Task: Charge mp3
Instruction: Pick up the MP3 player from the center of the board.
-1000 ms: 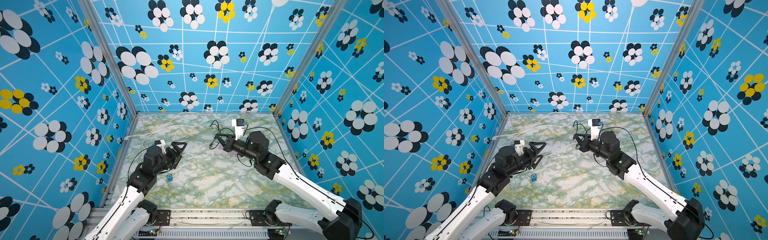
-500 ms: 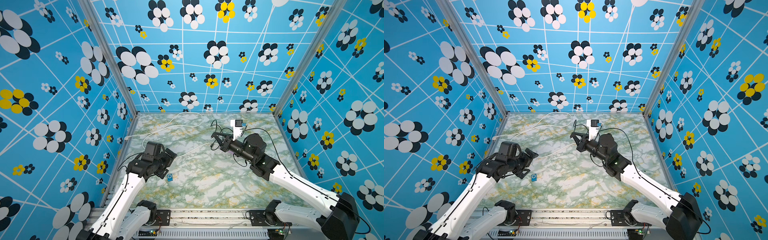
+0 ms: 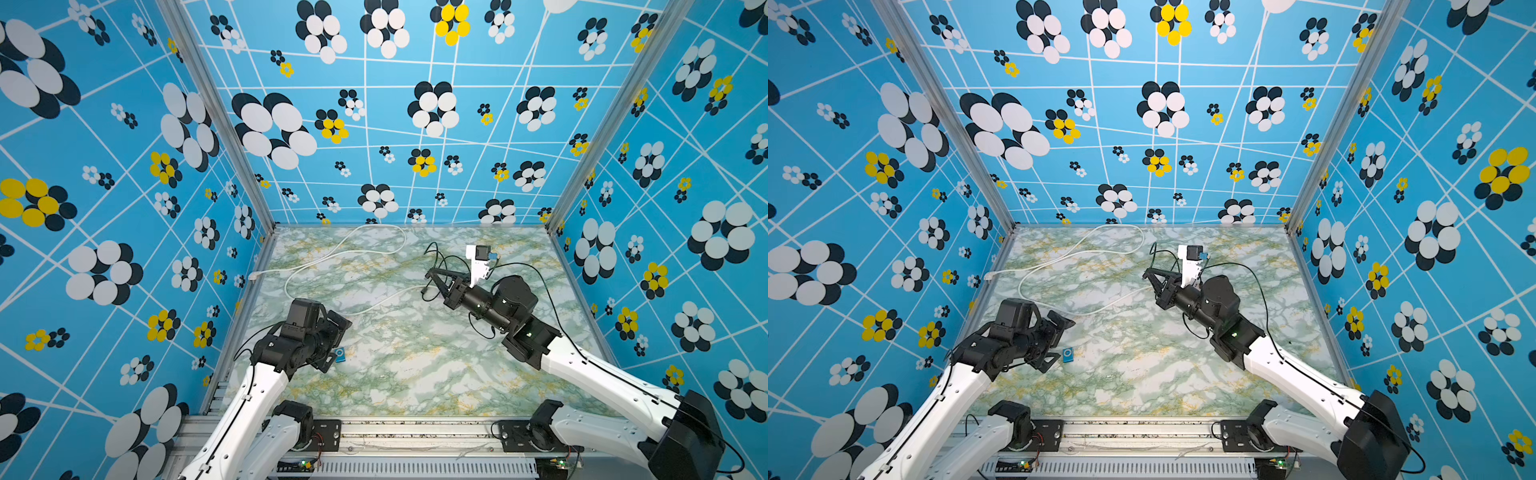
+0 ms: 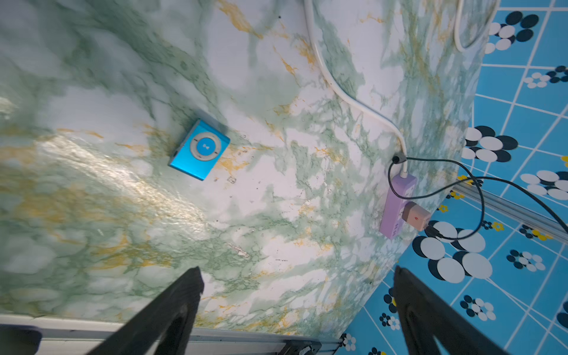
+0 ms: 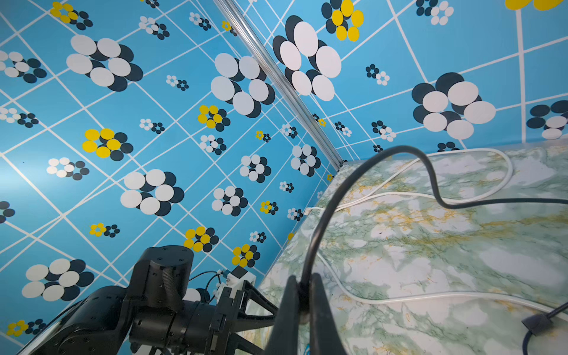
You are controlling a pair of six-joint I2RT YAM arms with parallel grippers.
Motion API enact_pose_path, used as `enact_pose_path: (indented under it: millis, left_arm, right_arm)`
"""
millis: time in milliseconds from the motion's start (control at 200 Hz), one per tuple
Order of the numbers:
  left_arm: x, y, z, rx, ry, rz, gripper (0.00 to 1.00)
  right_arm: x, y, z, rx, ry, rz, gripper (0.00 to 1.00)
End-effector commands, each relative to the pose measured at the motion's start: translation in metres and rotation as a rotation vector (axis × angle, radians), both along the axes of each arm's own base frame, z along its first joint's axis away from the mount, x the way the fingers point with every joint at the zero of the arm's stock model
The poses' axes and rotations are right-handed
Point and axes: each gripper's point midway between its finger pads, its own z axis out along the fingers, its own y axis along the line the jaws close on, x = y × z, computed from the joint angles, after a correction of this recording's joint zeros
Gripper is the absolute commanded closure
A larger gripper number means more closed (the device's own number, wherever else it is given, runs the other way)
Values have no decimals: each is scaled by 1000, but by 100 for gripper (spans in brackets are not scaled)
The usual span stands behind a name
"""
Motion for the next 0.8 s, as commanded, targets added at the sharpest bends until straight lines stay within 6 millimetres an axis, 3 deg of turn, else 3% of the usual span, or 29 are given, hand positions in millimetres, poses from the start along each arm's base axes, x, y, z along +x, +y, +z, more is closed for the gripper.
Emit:
enact_pose_path:
  millis: [0, 220, 310, 430, 610, 795]
  left_arm:
    - [-18, 28, -14, 117, 130, 42, 0]
    - [-17, 52, -26, 296, 261, -80, 1]
    - [-4, 46, -37, 296, 258, -166, 4]
    - [16, 21, -52, 195, 231, -286, 9]
    - [17, 14, -69, 184, 357, -458, 14]
    - [15, 21, -86, 233, 475, -592, 20]
  right_arm:
    - [-8, -3, 19, 30, -81, -1, 100]
    - [-16, -1, 15, 8, -87, 22, 100]
    - [-16, -2, 12, 3, -83, 25, 100]
    - [-18, 0, 13, -6, -84, 36, 100]
    - [-20, 1, 13, -21, -91, 42, 100]
    - [-22, 2, 13, -29, -93, 46, 100]
